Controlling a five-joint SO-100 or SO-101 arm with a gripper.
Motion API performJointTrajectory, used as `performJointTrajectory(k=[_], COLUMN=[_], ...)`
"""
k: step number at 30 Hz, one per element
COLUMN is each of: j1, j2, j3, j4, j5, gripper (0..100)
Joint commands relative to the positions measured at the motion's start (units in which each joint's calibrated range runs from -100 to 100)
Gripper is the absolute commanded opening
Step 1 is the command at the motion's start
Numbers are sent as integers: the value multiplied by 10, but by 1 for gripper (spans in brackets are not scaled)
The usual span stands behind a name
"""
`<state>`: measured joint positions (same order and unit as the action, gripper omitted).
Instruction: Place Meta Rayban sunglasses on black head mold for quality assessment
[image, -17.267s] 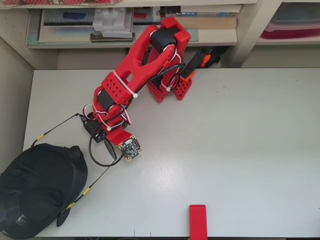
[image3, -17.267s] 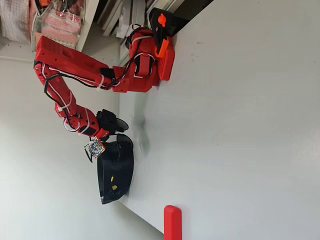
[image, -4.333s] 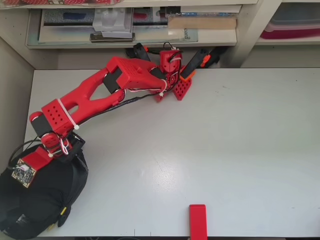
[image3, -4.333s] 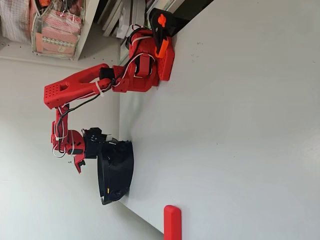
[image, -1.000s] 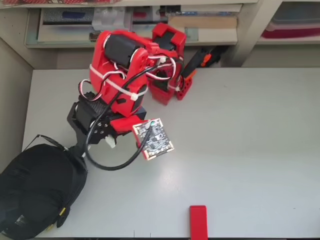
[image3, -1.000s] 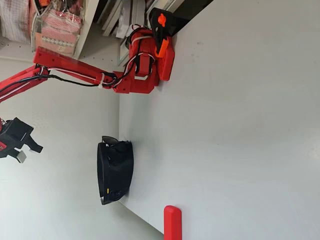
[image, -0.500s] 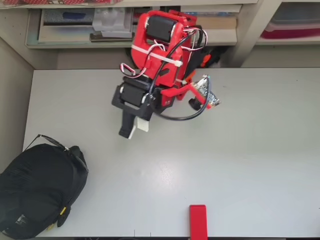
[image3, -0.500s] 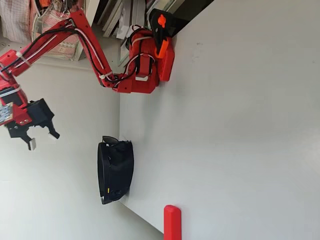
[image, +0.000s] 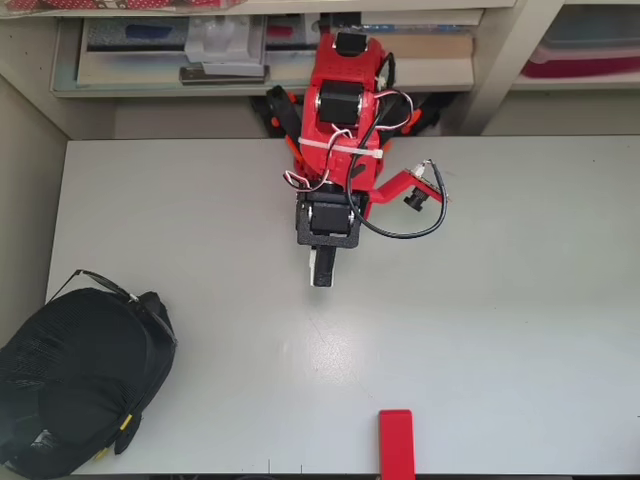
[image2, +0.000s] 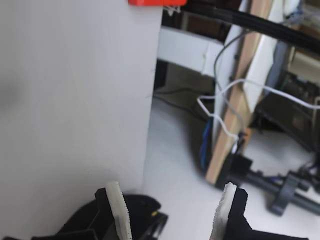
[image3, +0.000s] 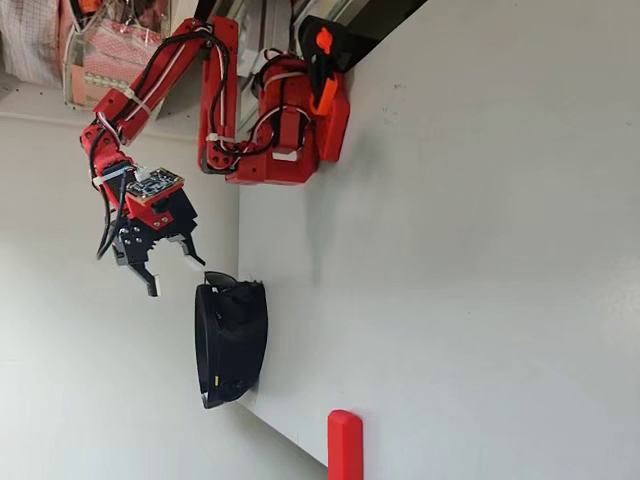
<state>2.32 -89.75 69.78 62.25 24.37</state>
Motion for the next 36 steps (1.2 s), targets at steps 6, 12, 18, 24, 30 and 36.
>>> performJointTrajectory(k=[6,12,18,24,30,36], j1=[-121,-114,-112,-112,-111,-111], j2=[-96,-95,-95,-95,-95,-95], j3=[86,142,217,262,284,298], j4=[-18,-53,-83,-98,-113,-119], j5=[2,-39,-41,-41,-41,-41], gripper=[81,81,81,59,0,1])
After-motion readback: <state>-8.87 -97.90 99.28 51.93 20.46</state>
